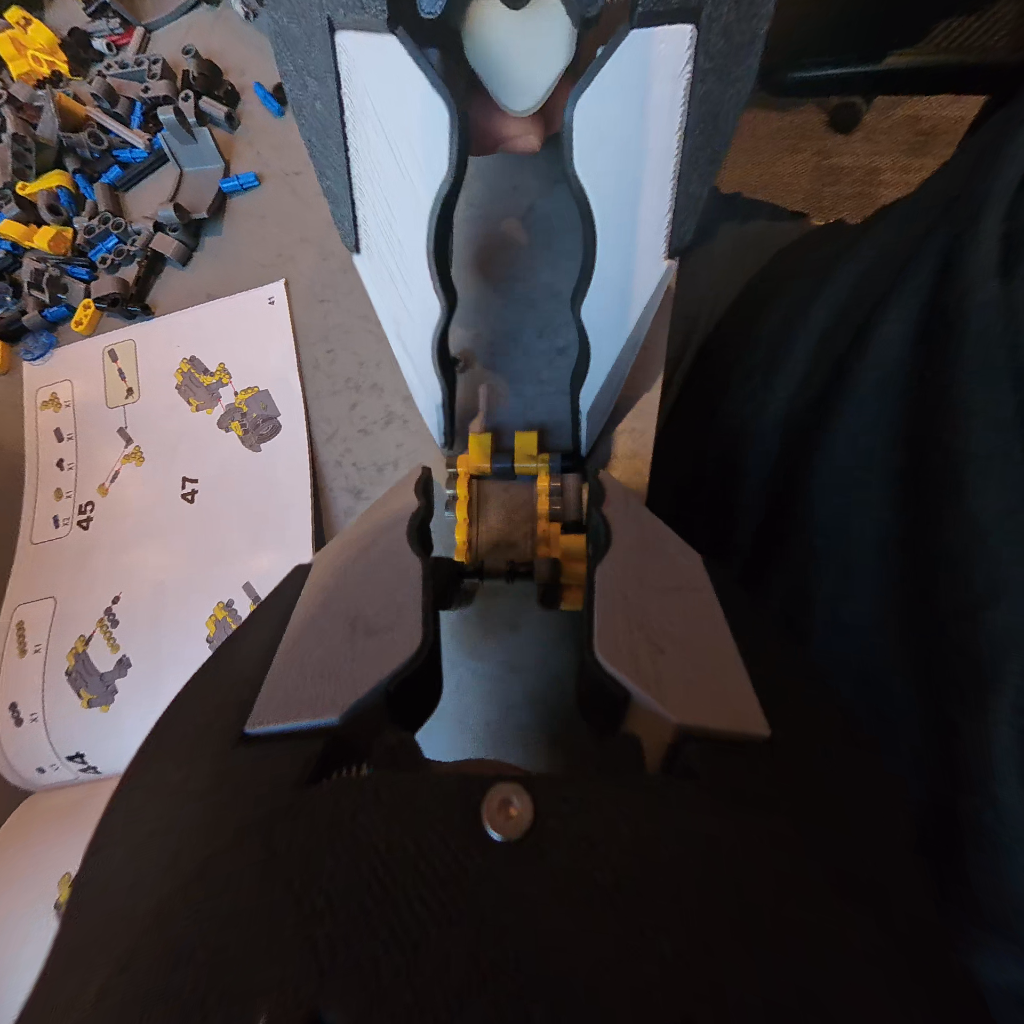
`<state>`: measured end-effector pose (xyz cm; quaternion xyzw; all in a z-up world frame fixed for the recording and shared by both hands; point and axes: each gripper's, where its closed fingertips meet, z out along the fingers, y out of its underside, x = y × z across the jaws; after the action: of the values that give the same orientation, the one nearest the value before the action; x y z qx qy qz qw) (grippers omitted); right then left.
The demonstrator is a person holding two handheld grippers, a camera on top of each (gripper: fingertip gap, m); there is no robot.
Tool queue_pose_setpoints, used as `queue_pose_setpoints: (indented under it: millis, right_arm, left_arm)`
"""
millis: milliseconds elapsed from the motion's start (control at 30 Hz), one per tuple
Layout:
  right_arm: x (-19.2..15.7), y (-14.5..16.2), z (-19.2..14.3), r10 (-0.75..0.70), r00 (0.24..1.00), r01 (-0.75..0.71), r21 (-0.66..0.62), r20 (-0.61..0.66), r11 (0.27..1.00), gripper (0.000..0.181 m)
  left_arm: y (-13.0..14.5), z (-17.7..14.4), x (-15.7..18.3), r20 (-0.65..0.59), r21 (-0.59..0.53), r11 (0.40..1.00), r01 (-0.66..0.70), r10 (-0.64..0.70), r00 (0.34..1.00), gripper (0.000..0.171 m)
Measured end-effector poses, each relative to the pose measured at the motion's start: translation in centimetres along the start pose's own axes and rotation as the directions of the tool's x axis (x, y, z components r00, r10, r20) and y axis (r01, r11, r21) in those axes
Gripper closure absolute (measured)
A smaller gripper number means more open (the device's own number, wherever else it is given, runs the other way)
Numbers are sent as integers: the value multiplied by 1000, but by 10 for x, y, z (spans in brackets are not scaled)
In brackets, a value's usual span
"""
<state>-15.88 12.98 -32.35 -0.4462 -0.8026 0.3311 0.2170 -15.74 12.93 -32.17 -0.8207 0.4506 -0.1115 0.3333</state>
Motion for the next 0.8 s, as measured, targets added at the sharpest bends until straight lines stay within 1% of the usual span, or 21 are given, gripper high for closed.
queue_pose_setpoints:
  millis: [67, 167, 333, 500, 633, 800]
  right_arm:
    - [0, 1, -1, 8, 1000, -8, -1, 5, 1000, 138]
    - [-2, 2, -1, 15, 1000, -15, -4, 21, 1000, 139]
    - [-4, 1, 0, 8, 999, -7, -11, 41, 1000, 142]
    - [-3, 1, 0, 15, 999, -15, -8, 31, 1000, 139]
    - [-4, 0, 1, -11, 1000, 12, -17, 29, 1000, 141]
    - [-5, -1, 1, -17, 1000, 17, -21, 26, 1000, 141]
  left_arm:
    - [1, 0, 2, -11, -5, 1000, 5, -5, 1000, 123]
    - [1, 0, 2, -6, -12, 1000, 12, -12, 1000, 125]
    - [-1, 2, 4, -28, -5, 1000, 9, -9, 1000, 126]
    - [0, 2, 5, -40, -14, 1000, -8, 8, 999, 125]
    - [0, 2, 5, -77, -5, 1000, 1, -2, 997, 125]
    - [0, 3, 5, -89, -3, 1000, -6, 6, 996, 125]
